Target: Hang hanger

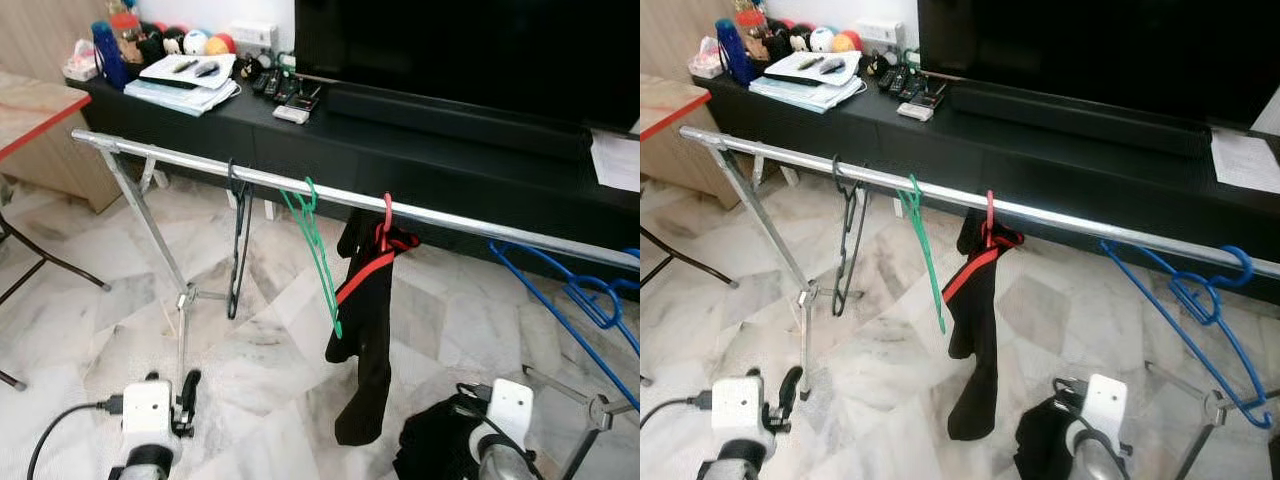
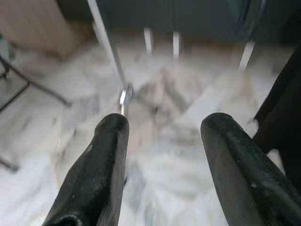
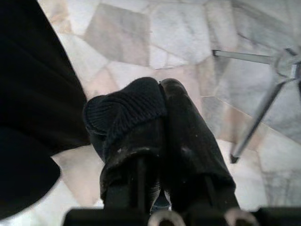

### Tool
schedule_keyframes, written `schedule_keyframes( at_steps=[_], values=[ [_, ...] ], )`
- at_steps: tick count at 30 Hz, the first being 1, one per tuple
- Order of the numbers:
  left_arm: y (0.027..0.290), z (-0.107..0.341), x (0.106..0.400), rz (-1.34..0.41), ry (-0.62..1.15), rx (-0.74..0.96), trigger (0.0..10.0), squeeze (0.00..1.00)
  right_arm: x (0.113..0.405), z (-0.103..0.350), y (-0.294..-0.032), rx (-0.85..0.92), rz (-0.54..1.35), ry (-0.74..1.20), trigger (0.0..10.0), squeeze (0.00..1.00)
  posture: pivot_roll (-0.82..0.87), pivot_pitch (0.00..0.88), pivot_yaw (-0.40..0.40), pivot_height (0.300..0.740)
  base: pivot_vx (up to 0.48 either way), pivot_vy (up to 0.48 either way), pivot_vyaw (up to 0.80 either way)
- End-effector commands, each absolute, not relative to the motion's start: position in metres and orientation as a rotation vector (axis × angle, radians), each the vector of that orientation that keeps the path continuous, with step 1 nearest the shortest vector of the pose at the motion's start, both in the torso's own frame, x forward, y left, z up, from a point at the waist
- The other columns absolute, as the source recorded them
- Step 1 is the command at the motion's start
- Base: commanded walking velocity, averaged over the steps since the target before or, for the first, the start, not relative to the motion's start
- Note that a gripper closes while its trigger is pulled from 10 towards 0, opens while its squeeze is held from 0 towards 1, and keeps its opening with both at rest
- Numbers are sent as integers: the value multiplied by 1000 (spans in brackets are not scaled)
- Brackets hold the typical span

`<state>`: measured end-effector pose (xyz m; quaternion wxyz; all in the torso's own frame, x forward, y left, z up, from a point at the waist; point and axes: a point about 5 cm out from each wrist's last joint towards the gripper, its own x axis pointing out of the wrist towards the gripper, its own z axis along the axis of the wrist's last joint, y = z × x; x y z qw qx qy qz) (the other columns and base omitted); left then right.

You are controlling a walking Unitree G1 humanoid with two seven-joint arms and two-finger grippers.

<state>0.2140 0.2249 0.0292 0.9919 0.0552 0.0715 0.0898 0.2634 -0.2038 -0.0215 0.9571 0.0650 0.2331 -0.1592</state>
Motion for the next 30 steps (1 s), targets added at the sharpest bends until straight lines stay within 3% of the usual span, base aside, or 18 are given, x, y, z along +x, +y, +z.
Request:
schedule_keyframes(
  at_steps=[1,9,19,30],
  values=[
    [230,14,201,204,208,114,10000,0,256,-26,-213,117,-342,491,10000,0,73,183,-32,740,311,0,0],
    [238,12,191,238,218,117,10000,0,256,-26,-212,114,-330,496,10000,0,87,184,-41,740,312,0,0],
    [232,8,185,248,211,115,10000,0,257,-27,-206,118,-305,502,10000,0,91,183,-40,740,0,0,0],
    [251,17,157,390,200,127,10000,0,254,-30,-205,113,-295,519,10000,0,108,175,-38,740,0,0,0]
  ],
)
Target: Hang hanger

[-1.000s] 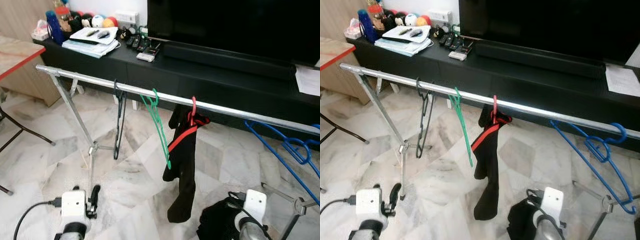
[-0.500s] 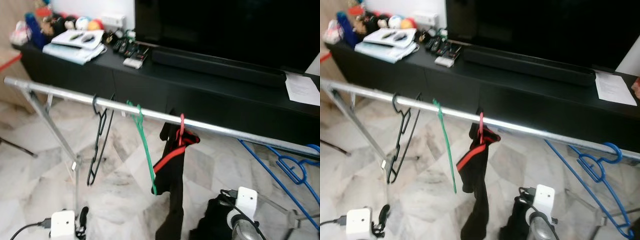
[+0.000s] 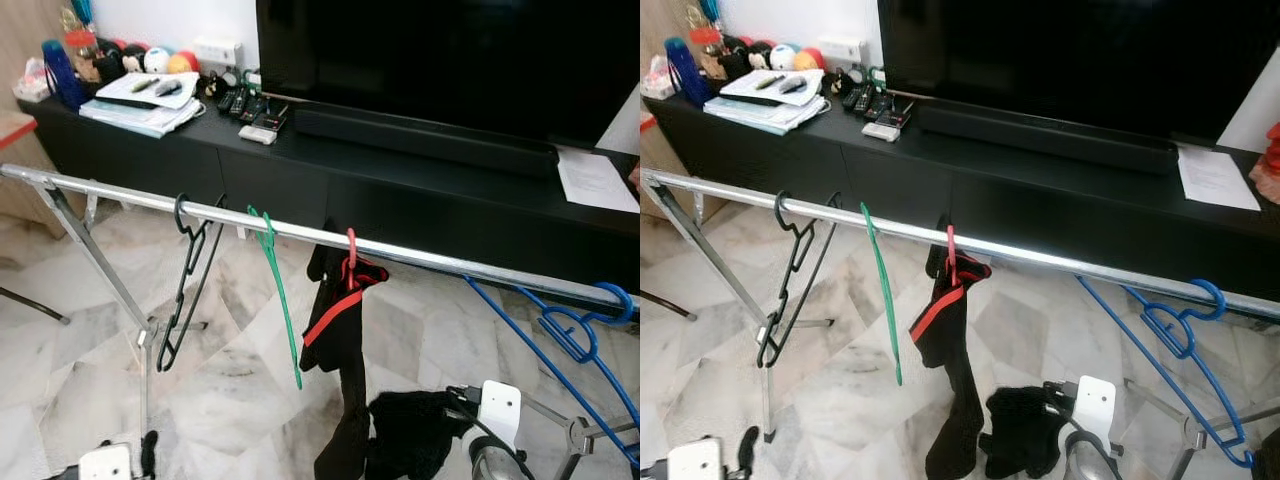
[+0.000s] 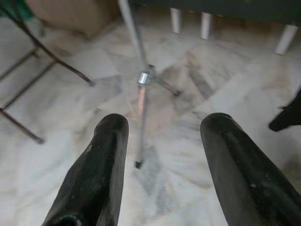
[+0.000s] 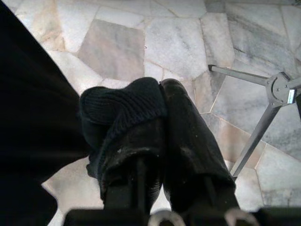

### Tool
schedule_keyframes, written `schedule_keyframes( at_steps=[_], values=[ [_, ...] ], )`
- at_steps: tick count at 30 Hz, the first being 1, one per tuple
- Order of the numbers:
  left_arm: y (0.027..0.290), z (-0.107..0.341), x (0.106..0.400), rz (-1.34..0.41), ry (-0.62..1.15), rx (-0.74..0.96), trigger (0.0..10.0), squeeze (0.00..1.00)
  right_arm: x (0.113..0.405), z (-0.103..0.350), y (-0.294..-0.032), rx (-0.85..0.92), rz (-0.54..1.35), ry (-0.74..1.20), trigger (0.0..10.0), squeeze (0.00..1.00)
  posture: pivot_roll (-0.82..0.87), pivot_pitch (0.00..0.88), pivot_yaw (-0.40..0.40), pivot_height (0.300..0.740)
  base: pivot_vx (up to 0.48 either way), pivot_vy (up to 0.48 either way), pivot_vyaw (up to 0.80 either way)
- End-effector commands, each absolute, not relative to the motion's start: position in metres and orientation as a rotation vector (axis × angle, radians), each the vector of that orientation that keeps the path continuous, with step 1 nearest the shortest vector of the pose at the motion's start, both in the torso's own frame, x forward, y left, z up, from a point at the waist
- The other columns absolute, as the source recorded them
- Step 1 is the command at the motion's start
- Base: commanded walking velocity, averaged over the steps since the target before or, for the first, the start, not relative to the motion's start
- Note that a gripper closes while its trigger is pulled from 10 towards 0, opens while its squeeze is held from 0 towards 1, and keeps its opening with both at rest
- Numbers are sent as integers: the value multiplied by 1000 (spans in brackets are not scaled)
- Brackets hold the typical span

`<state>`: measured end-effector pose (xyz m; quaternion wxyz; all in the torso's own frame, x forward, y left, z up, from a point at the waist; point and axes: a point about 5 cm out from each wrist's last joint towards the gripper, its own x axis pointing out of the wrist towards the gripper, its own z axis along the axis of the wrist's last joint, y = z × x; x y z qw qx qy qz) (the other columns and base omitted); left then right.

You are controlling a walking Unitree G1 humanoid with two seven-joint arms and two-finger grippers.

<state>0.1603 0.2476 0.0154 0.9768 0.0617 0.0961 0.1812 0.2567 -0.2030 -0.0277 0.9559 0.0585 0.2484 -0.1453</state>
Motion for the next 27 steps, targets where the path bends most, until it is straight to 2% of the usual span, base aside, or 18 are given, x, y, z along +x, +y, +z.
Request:
schedule_keyframes(
  at_steps=[1,4,6,9,13,21,27],
  values=[
    [251,17,157,390,200,127,10000,0,254,-30,-205,113,-295,519,10000,0,108,175,-38,740,0,0,0],
    [260,31,149,450,153,180,10000,0,254,-30,-205,110,-291,521,10000,0,118,177,-40,740,0,0,0],
    [278,54,144,568,75,254,10000,0,255,-30,-204,108,-285,524,10000,0,131,178,-49,740,0,0,0],
    [291,82,155,610,-26,323,10000,0,255,-30,-202,105,-276,529,10000,0,138,178,-56,740,0,0,0],
    [289,108,189,480,-109,317,10000,0,256,-30,-201,103,-270,530,10000,0,136,176,-59,740,0,0,0],
    [264,123,252,117,-69,167,10000,0,258,-29,-200,104,-270,529,10000,0,121,180,-60,740,0,0,0],
    [264,143,280,87,-97,150,10000,0,258,-28,-201,109,-279,527,10000,0,107,179,-52,740,0,0,0]
  ],
)
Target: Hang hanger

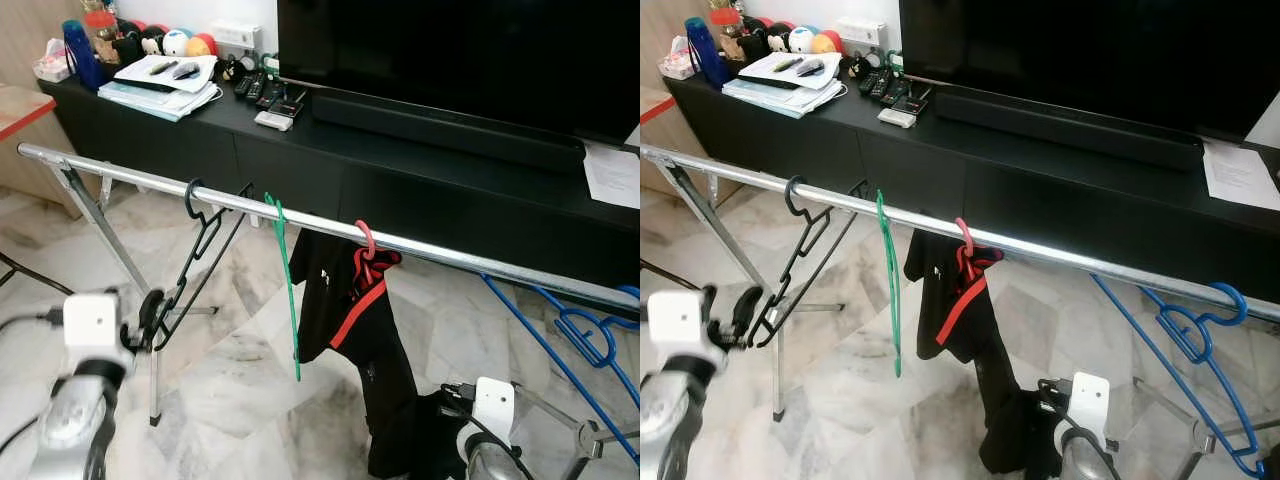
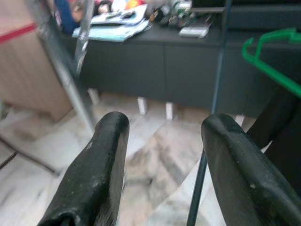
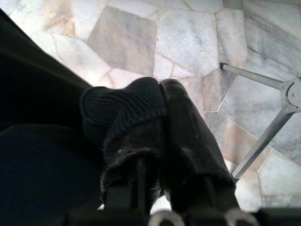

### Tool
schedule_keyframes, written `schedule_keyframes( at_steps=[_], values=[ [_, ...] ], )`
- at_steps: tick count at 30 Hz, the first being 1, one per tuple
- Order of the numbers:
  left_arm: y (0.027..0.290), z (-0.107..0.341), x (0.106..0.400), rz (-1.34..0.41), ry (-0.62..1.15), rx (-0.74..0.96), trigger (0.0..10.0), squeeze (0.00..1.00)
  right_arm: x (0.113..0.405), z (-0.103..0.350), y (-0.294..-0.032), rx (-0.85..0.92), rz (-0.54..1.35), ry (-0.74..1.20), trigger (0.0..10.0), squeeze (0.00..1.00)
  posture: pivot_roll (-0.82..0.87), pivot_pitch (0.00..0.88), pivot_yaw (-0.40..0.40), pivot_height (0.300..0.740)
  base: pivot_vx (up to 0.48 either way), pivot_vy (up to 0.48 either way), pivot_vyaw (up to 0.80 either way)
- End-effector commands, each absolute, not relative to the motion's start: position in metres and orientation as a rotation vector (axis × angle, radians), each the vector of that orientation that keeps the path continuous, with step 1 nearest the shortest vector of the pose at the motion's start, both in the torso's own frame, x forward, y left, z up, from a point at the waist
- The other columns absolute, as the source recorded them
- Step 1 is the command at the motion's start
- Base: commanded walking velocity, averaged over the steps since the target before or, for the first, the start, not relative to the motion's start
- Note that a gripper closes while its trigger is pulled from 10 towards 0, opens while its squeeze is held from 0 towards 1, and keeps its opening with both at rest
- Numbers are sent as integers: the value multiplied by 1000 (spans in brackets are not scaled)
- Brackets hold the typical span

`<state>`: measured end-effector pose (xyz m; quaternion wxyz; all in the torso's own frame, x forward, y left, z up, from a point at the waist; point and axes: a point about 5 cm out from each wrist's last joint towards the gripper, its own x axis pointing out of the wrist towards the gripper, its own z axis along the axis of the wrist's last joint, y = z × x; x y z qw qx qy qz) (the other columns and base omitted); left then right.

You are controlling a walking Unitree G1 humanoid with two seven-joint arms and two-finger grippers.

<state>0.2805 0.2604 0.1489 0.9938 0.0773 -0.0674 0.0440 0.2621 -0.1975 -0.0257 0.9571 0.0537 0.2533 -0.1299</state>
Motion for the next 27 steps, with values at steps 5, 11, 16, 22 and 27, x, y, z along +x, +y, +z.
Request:
schedule_keyframes(
  at_steps=[5,11,16,22,27],
  values=[
    [262,149,294,44,-72,134,10000,1000,258,-29,-201,110,-283,528,10000,0,107,184,-51,740,0,0,0],
    [265,151,307,-1,-38,64,10000,1000,258,-29,-201,116,-285,529,10000,0,102,186,-48,740,0,0,0],
    [260,160,315,-99,-42,96,10000,1000,259,-28,-200,118,-282,527,10000,0,102,189,-47,740,0,0,0],
    [257,173,320,-192,-66,75,10000,1000,260,-27,-198,123,-283,524,10000,0,105,199,-40,740,0,0,0],
    [260,176,326,-226,-59,37,10000,1000,262,-26,-198,127,-283,519,10000,0,100,210,-33,740,0,0,0]
  ],
)
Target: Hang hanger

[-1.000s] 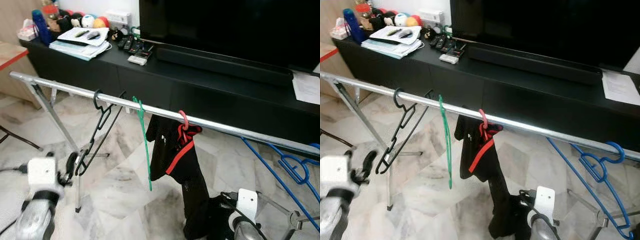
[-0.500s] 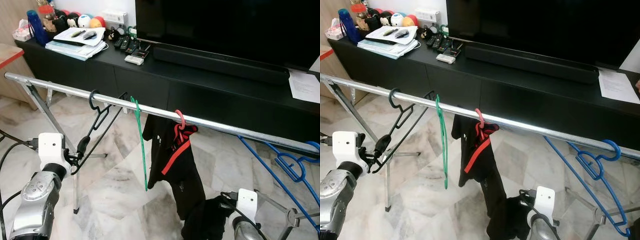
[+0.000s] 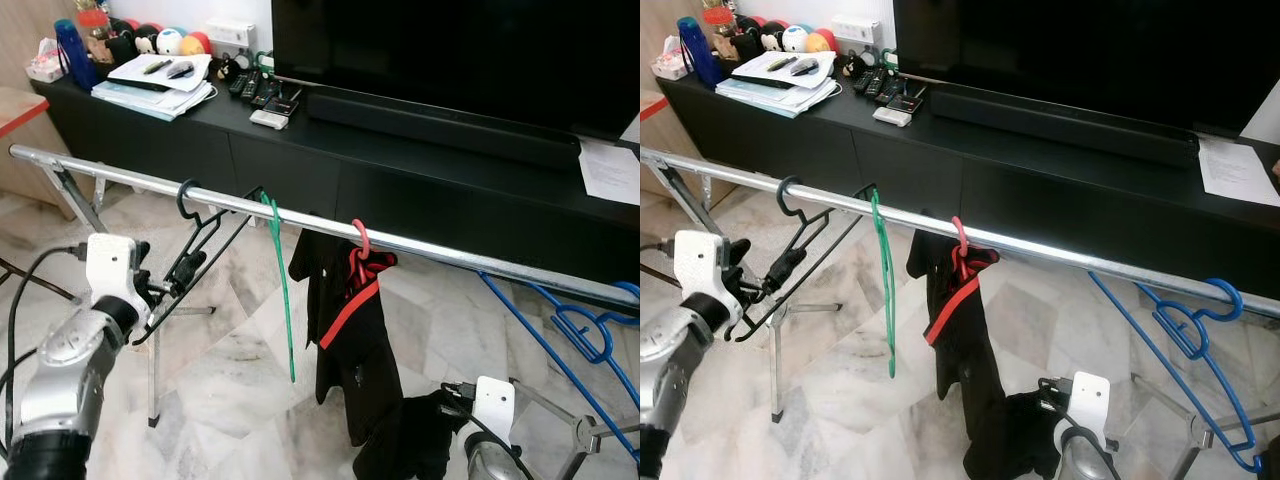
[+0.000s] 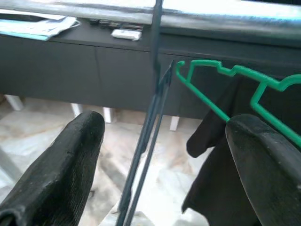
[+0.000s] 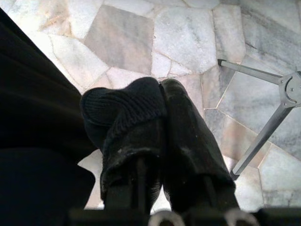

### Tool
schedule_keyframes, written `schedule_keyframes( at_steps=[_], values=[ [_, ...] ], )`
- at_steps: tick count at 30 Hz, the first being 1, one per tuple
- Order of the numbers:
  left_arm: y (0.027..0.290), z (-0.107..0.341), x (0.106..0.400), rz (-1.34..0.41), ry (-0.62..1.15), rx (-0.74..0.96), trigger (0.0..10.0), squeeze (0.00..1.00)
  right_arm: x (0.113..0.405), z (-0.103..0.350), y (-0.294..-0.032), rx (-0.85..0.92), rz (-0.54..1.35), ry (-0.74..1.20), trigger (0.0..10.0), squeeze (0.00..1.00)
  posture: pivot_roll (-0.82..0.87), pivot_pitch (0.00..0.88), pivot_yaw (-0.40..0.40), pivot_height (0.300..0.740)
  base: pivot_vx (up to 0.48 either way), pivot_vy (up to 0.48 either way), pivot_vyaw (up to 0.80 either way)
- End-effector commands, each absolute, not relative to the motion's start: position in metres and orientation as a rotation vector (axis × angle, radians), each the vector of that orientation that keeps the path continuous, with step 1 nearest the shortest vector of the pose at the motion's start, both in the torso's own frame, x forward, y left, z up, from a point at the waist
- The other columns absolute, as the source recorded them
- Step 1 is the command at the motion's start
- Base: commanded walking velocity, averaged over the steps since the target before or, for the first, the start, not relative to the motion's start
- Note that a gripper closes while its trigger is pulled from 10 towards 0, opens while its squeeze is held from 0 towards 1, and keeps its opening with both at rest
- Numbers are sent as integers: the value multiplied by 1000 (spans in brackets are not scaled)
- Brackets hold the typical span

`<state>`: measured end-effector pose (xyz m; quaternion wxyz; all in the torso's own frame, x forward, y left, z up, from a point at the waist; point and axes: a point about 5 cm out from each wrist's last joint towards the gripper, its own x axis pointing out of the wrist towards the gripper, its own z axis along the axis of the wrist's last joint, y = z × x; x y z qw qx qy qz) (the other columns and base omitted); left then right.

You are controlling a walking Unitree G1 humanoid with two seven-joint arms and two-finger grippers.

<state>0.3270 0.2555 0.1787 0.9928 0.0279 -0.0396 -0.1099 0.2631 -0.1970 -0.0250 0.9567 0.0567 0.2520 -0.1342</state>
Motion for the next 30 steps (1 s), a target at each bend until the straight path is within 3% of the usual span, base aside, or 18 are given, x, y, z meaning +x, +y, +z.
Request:
schedule_keyframes(
  at_steps=[1,4,5,6,7,19,30],
  values=[
    [262,178,330,-222,-62,20,10000,1000,263,-26,-197,131,-284,516,10000,0,99,214,-27,740,0,0,0],
    [264,181,342,-178,-57,3,10000,1000,264,-25,-197,134,-287,512,10000,0,99,224,-22,740,0,0,0],
    [264,180,345,-178,-42,15,10000,345,264,-24,-197,135,-288,511,10000,0,98,225,-21,740,0,0,0],
    [264,180,345,-178,-42,15,10000,345,264,-24,-197,135,-288,511,10000,0,98,225,-21,740,0,0,0],
    [263,178,349,-180,-32,16,10000,0,265,-24,-196,138,-289,508,10000,0,92,231,-16,740,0,0,0],
    [248,171,370,-265,44,-36,10000,0,267,-21,-200,153,-301,488,10000,0,61,251,12,740,0,0,0],
    [252,177,372,-263,41,-3,10000,0,266,-22,-200,154,-300,491,10000,0,68,248,15,740,0,0,0]
  ],
)
